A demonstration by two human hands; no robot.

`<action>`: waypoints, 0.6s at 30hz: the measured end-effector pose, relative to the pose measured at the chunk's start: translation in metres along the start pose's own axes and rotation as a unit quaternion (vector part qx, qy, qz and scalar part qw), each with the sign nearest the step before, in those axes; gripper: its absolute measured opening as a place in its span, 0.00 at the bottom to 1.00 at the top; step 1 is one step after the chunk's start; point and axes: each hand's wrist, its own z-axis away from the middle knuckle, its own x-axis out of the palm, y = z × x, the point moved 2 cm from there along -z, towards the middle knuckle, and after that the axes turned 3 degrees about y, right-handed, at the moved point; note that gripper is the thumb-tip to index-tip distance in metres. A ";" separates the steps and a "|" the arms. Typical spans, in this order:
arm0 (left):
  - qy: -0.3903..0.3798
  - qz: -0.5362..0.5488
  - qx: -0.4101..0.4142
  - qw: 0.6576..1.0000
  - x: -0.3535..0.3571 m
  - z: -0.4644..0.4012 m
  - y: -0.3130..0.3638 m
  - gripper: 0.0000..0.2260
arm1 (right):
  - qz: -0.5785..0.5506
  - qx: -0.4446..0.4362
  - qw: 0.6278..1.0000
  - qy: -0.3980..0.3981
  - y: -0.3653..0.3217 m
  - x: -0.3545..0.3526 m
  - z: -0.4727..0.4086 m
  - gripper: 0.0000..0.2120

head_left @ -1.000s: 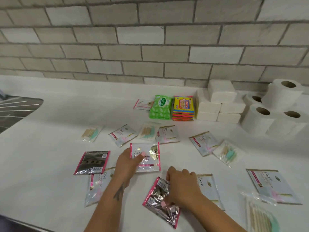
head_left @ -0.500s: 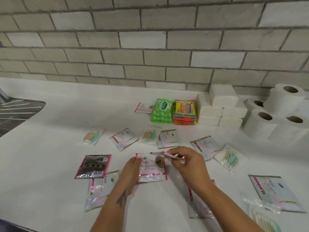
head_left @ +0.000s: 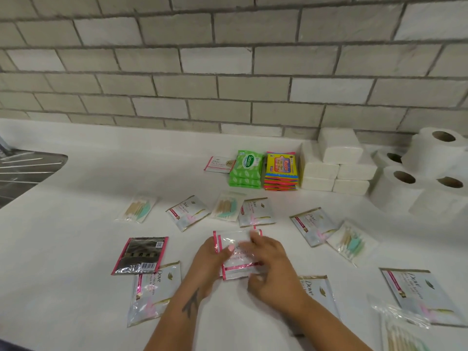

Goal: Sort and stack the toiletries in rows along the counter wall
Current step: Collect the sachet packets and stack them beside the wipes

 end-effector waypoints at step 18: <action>0.047 -0.096 0.139 0.985 0.011 -0.004 -0.008 0.16 | -0.178 0.207 0.961 0.046 0.013 -0.003 -0.020 0.14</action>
